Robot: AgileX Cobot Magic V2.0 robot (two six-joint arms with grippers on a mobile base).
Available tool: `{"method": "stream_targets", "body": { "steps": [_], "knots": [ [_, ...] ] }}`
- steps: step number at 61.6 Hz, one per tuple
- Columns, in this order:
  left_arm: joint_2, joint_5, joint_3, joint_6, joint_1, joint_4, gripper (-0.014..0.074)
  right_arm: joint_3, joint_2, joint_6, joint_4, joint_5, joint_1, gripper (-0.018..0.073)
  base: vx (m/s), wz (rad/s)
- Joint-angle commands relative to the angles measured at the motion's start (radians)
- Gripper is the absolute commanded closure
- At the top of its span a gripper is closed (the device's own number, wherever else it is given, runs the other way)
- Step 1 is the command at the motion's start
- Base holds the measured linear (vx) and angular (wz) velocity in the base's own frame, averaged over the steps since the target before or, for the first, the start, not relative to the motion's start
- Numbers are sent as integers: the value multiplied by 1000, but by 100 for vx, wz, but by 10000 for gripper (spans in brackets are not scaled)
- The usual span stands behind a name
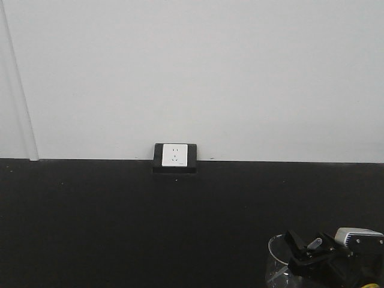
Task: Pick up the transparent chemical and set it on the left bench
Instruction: 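Move the right gripper to the plastic dropper in the beaker and close, then lift the dropper up out of the beaker with the right gripper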
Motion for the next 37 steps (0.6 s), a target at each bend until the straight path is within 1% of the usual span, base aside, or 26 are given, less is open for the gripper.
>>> {"method": "stream_targets", "body": {
  "steps": [1, 7, 15, 19, 31, 32, 37],
  "knots": [
    [-19, -78, 16, -8, -2, -1, 600, -25, -29, 1, 1, -212, -3, 60, 0, 0],
    [-19, -78, 16, -8, -2, -1, 600, -25, -29, 20, 1, -212, -3, 101, 0, 0],
    [-19, -78, 16, -8, -2, -1, 600, -25, -29, 31, 0, -212, -3, 208, 0, 0],
    [-19, -78, 16, -8, -2, -1, 600, -25, -29, 31, 0, -212, -3, 285, 0, 0],
    [-19, -78, 16, -8, -2, -1, 600, -25, -29, 30, 0, -212, -3, 562, 0, 0],
    [-19, -78, 16, -8, -2, -1, 600, -25, -29, 30, 0, -212, -3, 574, 0, 0],
    [-19, -78, 16, -8, -2, -1, 600, -25, -36, 29, 0, -212, -3, 570, 0, 0]
  ]
}}
